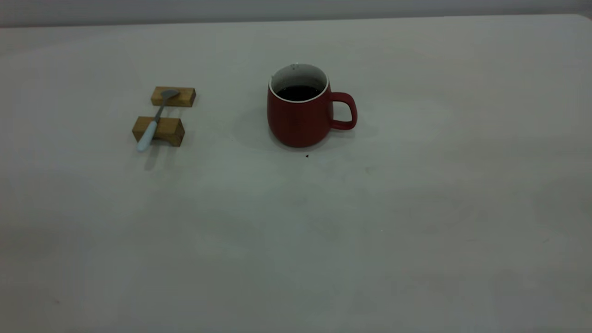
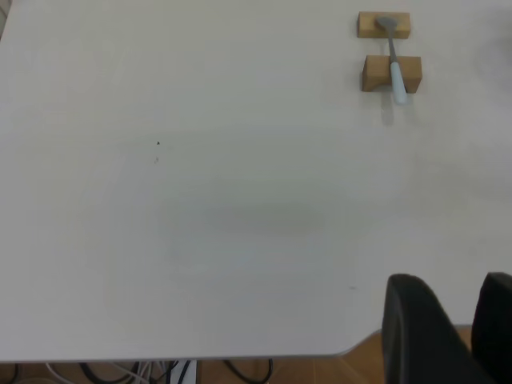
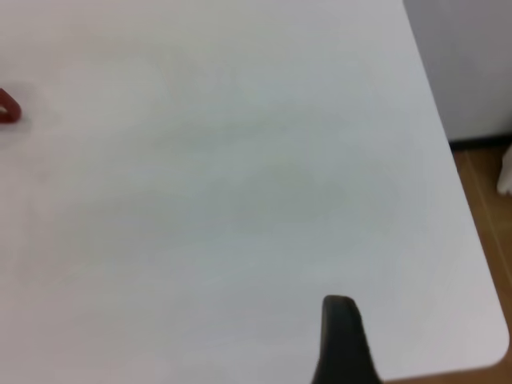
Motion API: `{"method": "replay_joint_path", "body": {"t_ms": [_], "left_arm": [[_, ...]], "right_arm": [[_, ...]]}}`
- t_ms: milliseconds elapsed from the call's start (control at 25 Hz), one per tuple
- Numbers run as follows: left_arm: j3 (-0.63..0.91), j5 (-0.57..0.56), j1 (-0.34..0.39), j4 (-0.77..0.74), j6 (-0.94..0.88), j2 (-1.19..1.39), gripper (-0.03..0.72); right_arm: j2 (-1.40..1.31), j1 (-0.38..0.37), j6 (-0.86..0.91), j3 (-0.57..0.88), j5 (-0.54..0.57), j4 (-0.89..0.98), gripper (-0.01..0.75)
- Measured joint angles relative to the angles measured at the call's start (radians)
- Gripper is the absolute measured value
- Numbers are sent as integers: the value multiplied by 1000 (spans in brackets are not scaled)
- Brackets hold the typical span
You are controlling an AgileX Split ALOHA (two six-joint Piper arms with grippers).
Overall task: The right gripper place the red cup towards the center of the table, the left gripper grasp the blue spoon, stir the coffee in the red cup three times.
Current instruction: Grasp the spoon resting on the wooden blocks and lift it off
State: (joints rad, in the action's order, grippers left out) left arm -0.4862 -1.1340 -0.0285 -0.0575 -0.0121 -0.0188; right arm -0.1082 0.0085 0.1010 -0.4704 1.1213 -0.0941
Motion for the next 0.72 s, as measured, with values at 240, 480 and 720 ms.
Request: {"method": "replay_joint_path", "body": {"t_ms": [240, 480, 720], "left_arm": [[0, 0, 0, 0, 0, 0, 243], [0, 0, 0, 0, 0, 0, 243], [0, 0, 0, 0, 0, 0, 243]], "right_arm": [[86, -14, -84, 1, 2, 48, 564], [88, -15, -89, 1, 2, 50, 564], [88, -15, -89, 1, 3, 50, 564]]}}
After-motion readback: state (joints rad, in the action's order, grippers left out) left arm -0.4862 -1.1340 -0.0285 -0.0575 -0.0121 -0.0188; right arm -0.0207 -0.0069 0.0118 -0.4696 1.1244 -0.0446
